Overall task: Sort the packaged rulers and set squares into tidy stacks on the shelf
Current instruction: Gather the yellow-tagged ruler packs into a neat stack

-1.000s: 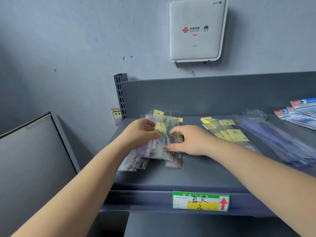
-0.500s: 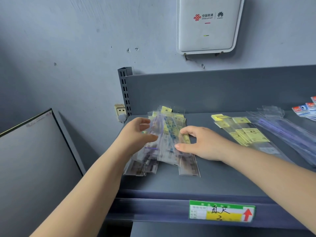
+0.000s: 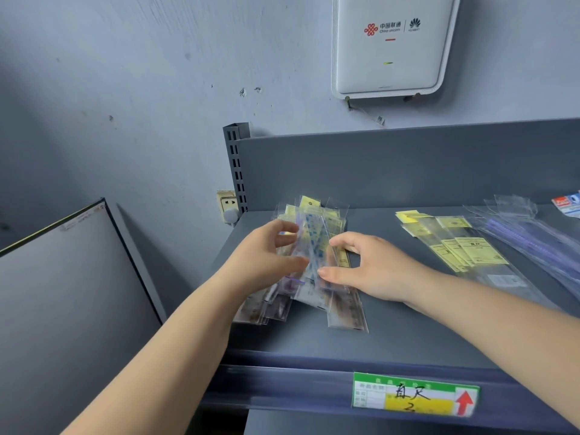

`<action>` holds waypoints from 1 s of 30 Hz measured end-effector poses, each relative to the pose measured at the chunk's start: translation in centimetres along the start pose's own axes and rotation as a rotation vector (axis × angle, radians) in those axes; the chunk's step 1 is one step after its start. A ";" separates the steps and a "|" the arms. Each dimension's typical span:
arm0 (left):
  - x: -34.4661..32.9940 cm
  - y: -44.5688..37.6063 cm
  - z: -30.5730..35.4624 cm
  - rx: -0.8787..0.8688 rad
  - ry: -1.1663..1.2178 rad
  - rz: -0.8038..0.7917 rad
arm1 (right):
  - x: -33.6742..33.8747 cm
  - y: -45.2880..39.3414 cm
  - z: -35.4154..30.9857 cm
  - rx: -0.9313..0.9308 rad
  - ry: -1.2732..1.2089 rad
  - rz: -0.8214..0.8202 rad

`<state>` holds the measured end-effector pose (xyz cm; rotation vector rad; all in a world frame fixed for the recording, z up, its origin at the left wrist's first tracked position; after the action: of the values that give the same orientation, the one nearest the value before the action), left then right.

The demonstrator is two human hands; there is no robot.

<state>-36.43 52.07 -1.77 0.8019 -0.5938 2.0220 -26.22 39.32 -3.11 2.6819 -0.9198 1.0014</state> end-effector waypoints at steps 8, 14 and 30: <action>-0.3 -0.1 1.6 0.072 0.287 -0.051 | 0.4 0.0 0.4 -0.016 -0.114 -0.008; -0.7 -0.3 2.3 0.174 0.432 -0.041 | 0.3 0.1 0.8 -0.036 -0.291 0.013; -1.3 2.0 5.0 0.088 0.767 0.228 | 4.2 2.4 -2.2 0.173 -0.517 0.285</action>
<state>-36.04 46.99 0.48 -0.0378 -0.1529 2.3568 -26.37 36.01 1.07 3.0862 -1.3934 0.4332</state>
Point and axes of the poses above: each hand's wrist, its own y-axis away from the middle knuckle, its own x-axis out of the back of the hand, z = x × y, the point moved 4 cm from there along -y, towards the middle knuckle, and after that the axes turned 10 degrees about -y, right-handed, at the moved point
